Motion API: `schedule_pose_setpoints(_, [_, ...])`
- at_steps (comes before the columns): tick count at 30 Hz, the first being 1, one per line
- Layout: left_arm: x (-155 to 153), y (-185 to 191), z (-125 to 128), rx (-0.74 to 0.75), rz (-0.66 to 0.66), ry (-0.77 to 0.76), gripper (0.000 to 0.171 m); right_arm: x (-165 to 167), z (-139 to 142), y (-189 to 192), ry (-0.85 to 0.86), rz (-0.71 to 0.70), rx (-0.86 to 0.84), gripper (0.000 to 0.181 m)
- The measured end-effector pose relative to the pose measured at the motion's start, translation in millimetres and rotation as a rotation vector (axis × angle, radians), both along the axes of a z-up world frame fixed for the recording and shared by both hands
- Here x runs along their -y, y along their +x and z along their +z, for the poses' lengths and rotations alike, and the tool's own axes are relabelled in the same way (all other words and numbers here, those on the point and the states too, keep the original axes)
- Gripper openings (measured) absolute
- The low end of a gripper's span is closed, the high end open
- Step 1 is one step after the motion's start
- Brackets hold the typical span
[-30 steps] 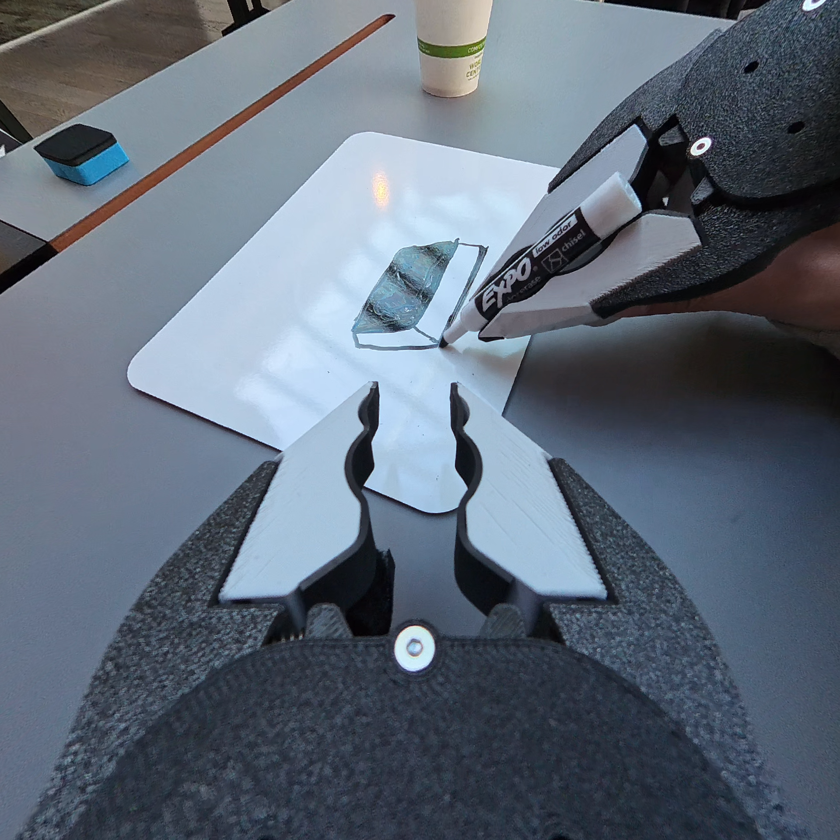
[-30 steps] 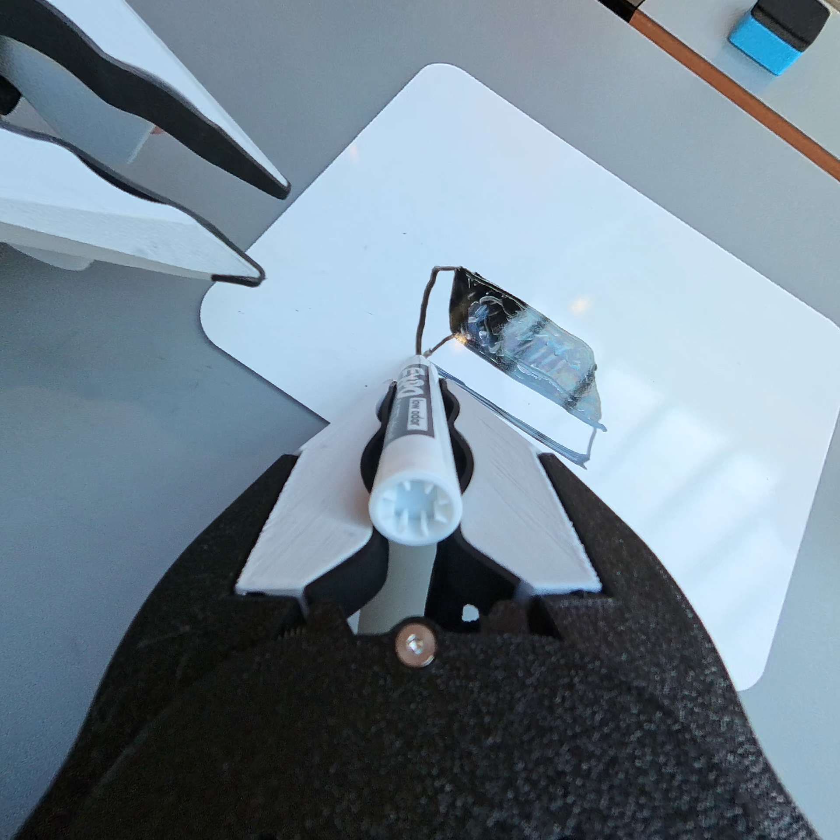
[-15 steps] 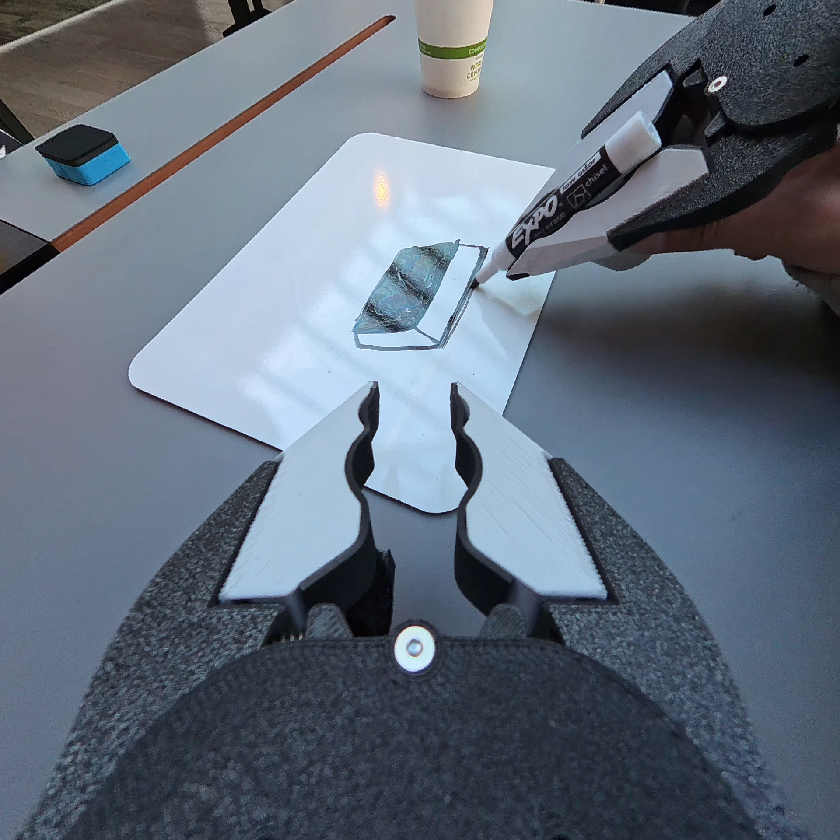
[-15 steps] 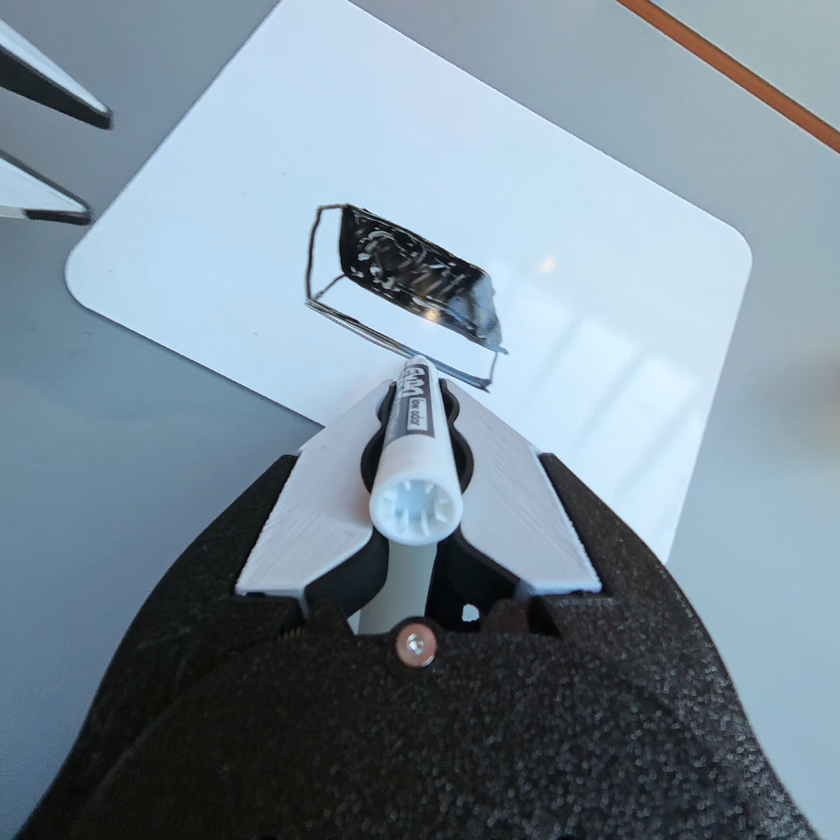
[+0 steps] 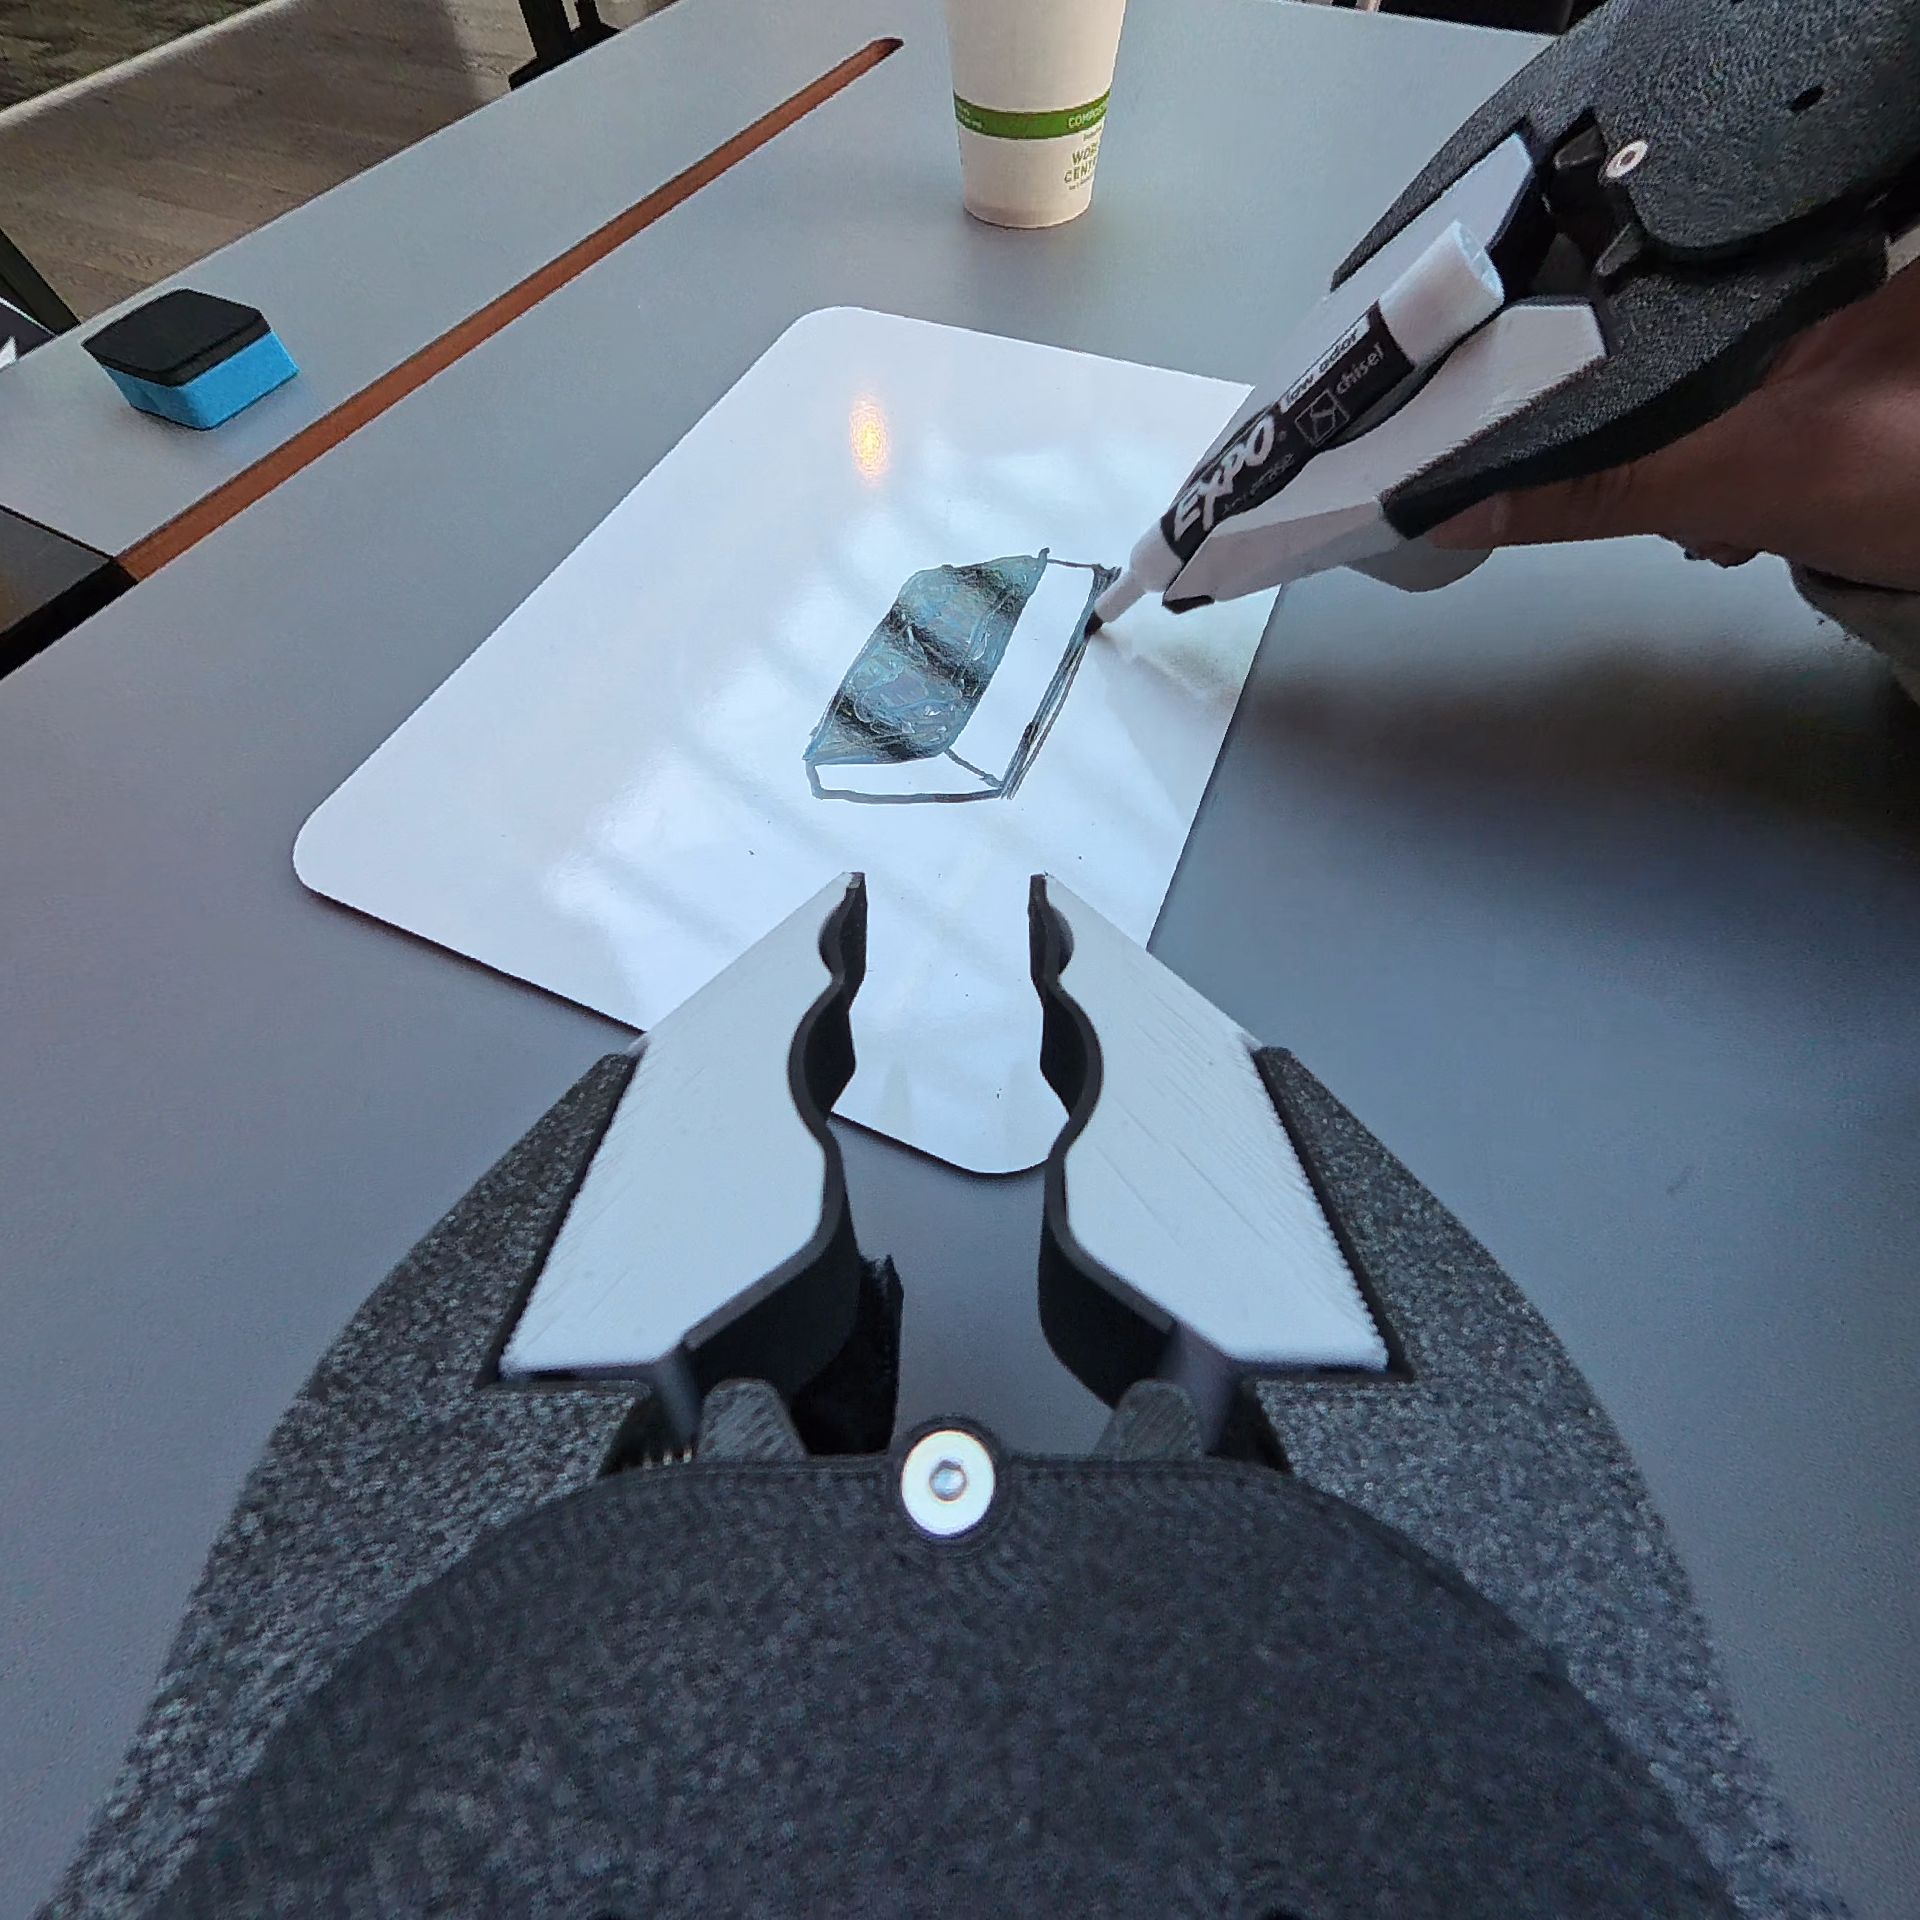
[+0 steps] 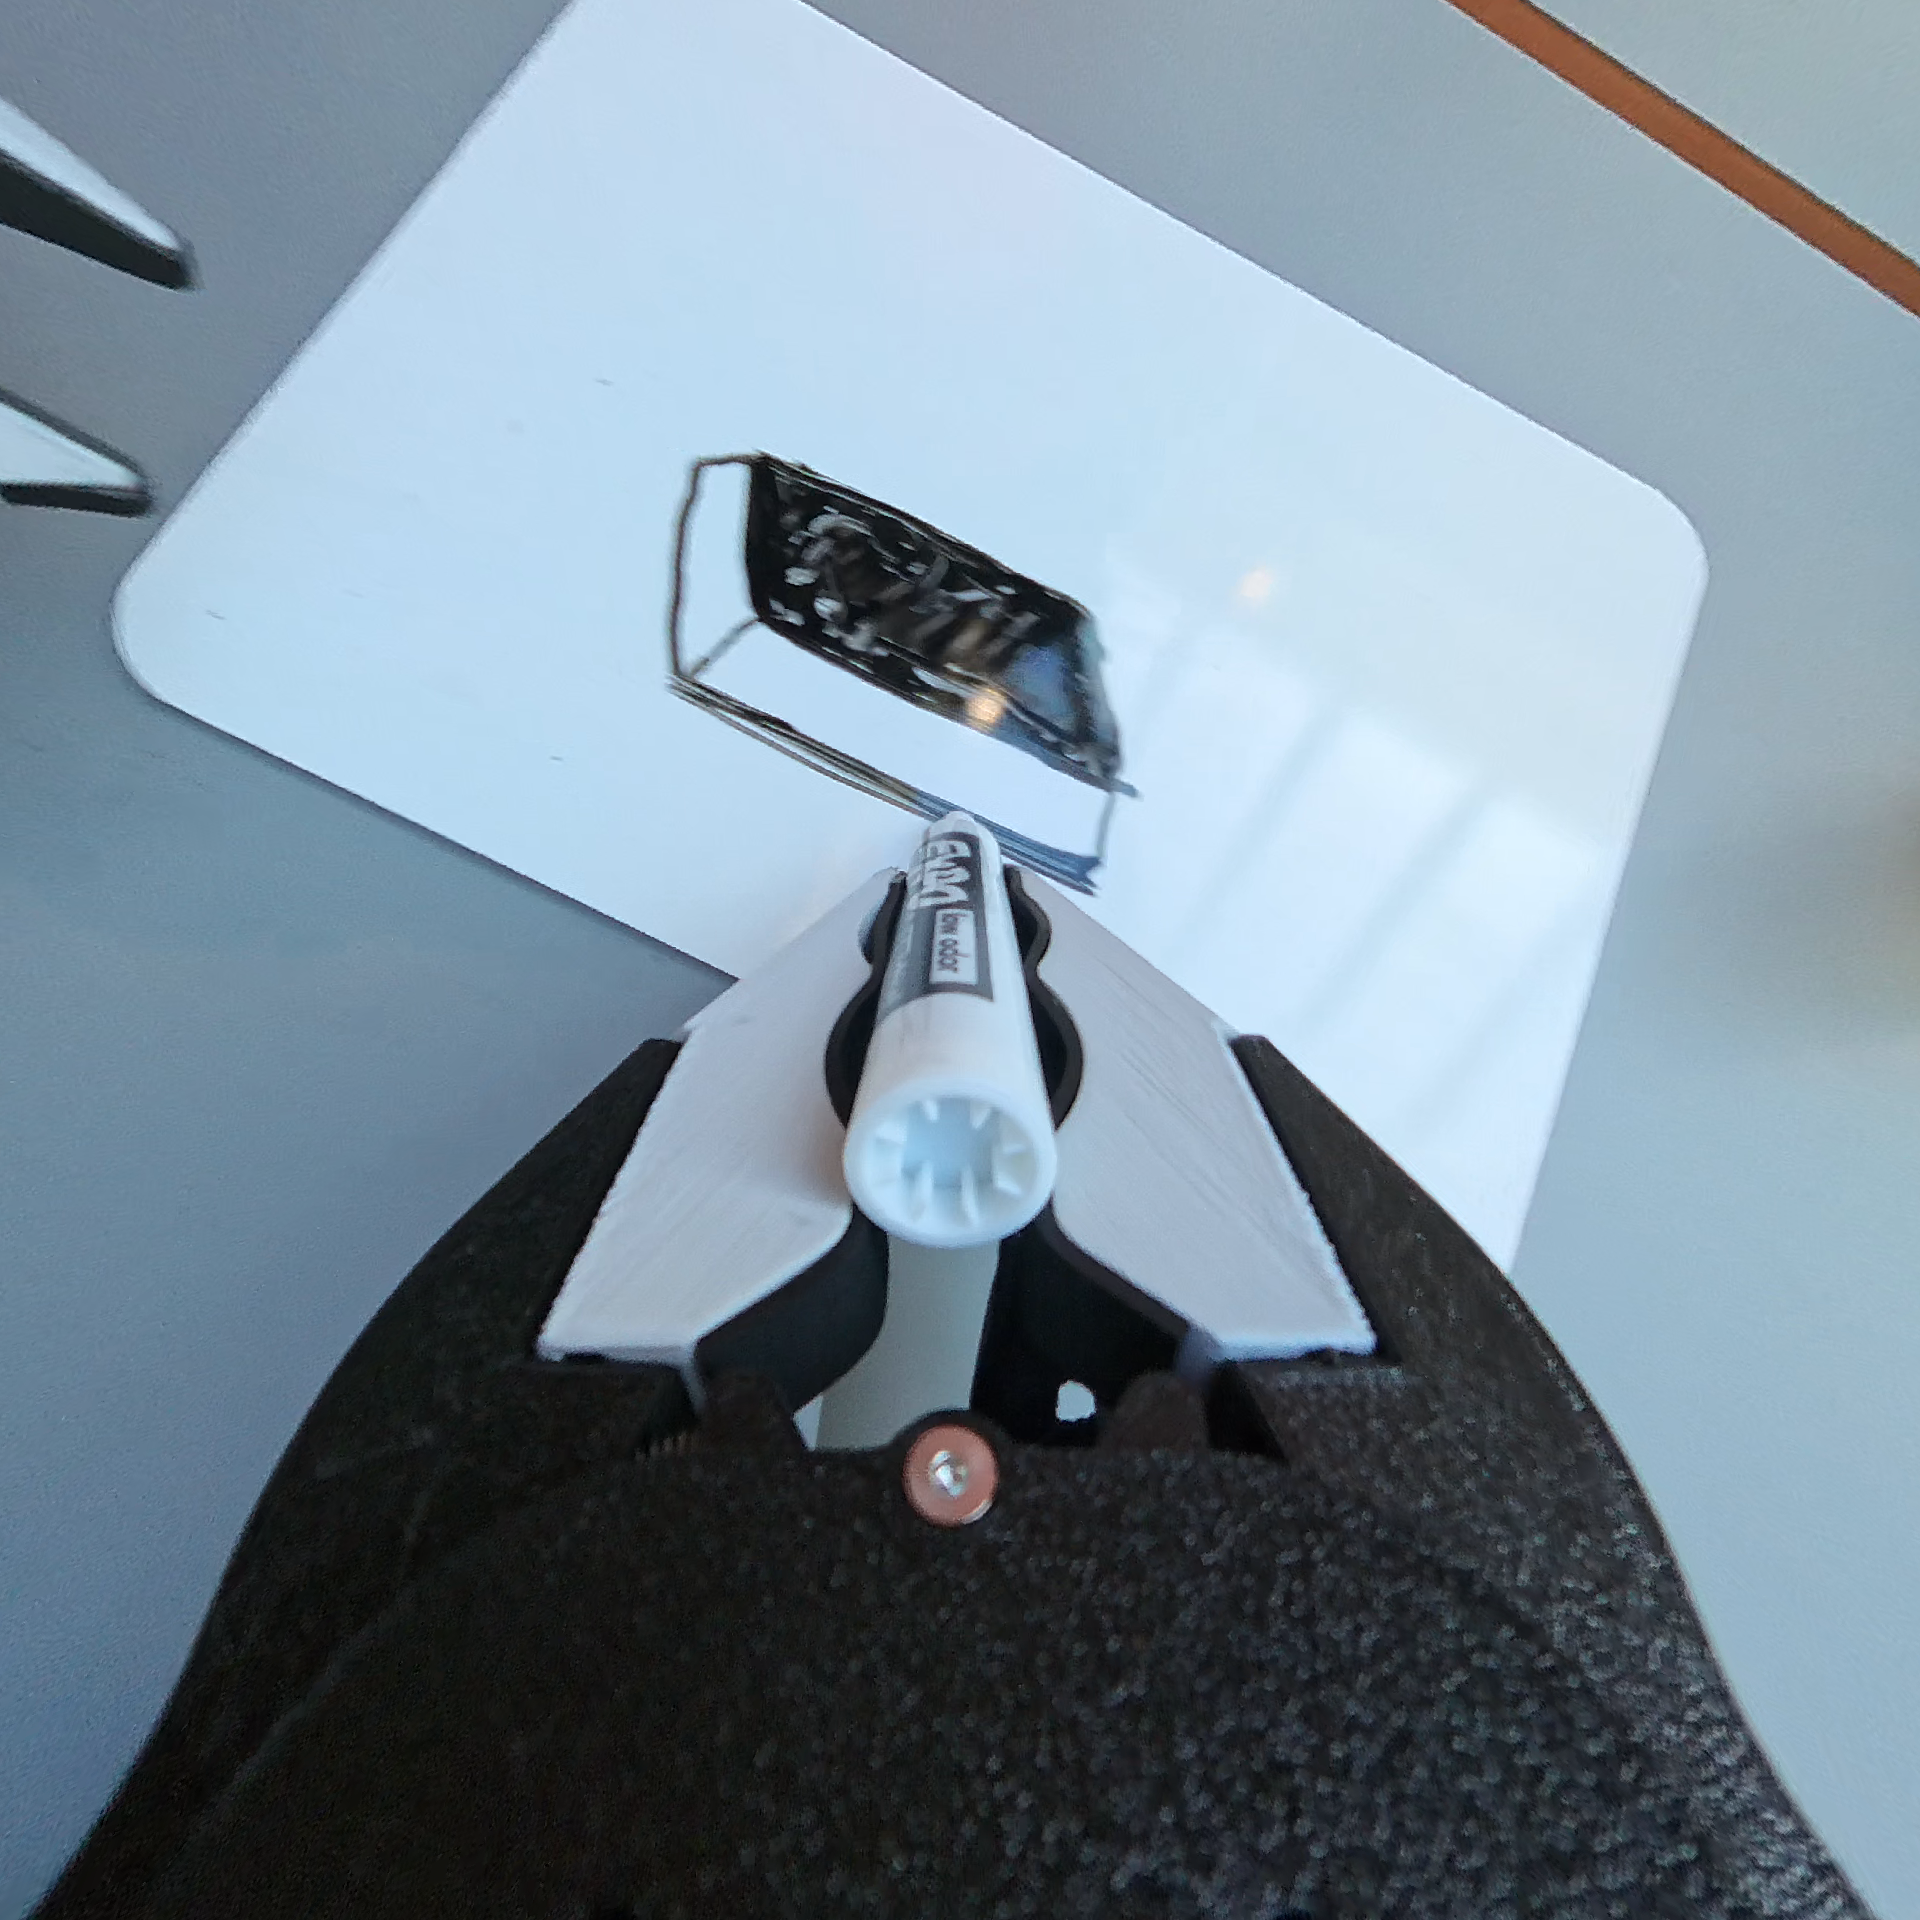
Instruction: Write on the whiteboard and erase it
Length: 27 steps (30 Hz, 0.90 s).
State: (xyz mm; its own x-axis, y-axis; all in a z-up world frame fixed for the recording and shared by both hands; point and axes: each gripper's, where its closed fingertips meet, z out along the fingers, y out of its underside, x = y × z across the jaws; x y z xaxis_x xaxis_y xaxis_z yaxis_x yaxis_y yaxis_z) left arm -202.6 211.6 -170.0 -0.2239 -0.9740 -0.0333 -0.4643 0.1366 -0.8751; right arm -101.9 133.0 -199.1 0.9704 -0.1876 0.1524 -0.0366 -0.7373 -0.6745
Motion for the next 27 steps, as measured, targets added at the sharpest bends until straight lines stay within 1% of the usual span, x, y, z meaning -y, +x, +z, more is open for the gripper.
schedule_pose_setpoints(5, [0.1,-0.3,1.0,0.003,0.0,0.005,0.031,-28.8,-0.4,-37.5,0.012,0.111,-0.017,0.018])
schedule_pose_setpoints(7, [-0.6,-0.7,2.1,0.006,0.003,0.007,0.031,-36.0,0.3,-45.3,0.009,0.142,-0.019,0.018])
schedule_pose_setpoints(9, [-1.7,-1.0,3.2,0.01,0.007,0.014,0.031,-34.3,12.2,-35.4,0.029,0.129,0.032,0.018])
schedule_pose_setpoints(11, [-1.5,-1.1,3.1,0.012,0.008,0.011,0.031,-27.0,32.9,-19.9,0.09,0.101,0.002,0.017])
schedule_pose_setpoints(14, [-2.0,-0.1,0.3,0.005,0.014,0.015,0.031,-11.1,59.3,23.1,0.176,0.078,-0.034,0.018])
schedule_pose_setpoints(15, [-2.4,0.2,-0.9,0.004,0.017,0.016,0.031,-8.2,65.8,38.8,0.204,0.091,-0.044,0.018])
schedule_pose_setpoints(17, [-3.7,1.0,-3.1,-0.002,0.03,0.016,0.031,-11.7,76.4,63.7,0.295,0.185,-0.067,0.018])
schedule_pose_setpoints(19, [-4.8,1.9,-3.6,-0.001,0.046,0.016,0.031,-16.7,73.5,79.0,0.323,0.295,-0.112,0.018])
schedule_pose_setpoints(22, [-2.1,3.2,-4.4,0.001,0.059,-0.008,0.031,-21.8,66.7,81.4,0.364,0.465,-0.107,0.018])
schedule_pose_setpoints(23, [2.6,3.4,-4.4,-0.004,0.051,-0.049,0.03,-22.6,67.6,86.9,0.404,0.454,-0.087,0.018])
schedule_pose_setpoints(24, [7.2,3.7,-3.8,-0.006,0.046,-0.1,0.03,-21.9,67.9,90.5,0.432,0.428,-0.103,0.018])
schedule_pose_setpoints(25, [9.3,4.3,-3.8,-0.008,0.052,-0.135,0.03,-17.1,63.6,88.4,0.379,0.425,-0.137,0.018])
schedule_pose_setpoints(27, [3.3,6.2,-6.1,-0.007,0.102,-0.13,0.03,-12.6,69.6,87.9,0.429,0.409,-0.076,0.017])
